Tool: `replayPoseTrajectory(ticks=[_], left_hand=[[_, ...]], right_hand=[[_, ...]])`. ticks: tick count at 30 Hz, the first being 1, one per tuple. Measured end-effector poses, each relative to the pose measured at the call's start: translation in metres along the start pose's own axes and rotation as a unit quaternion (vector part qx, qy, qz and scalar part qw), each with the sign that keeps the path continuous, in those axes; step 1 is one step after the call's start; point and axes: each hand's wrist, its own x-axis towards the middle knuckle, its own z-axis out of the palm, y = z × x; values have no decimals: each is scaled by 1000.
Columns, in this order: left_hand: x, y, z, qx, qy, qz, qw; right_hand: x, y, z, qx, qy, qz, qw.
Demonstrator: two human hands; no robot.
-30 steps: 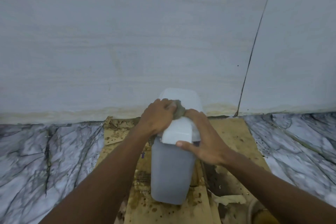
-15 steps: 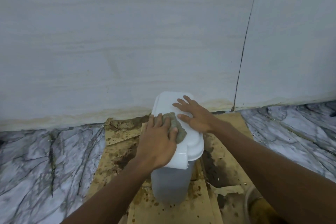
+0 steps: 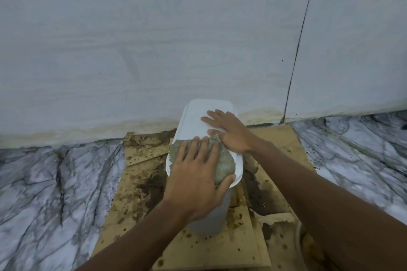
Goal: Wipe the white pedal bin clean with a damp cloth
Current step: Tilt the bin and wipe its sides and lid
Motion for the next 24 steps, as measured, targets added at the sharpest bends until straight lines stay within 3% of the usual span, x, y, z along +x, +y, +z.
replayPoseTrajectory(ticks=[6, 13, 18, 21, 24], left_hand=[[-29, -10, 4, -25, 35, 34, 998], [-21, -62, -8, -61, 26, 89, 994], [11, -106, -18, -223, -41, -61, 972], [25, -98, -20, -207, -62, -61, 974], [20, -72, -24, -158, -58, -37, 985]], right_hand=[[-31, -12, 8, -36, 22, 51, 998], [-47, -32, -1, -67, -20, 105, 992], [-38, -42, 2, -137, -7, 107, 985], [-32, -36, -3, -184, 31, 93, 978], [-28, -12, -15, -143, 47, 74, 986]])
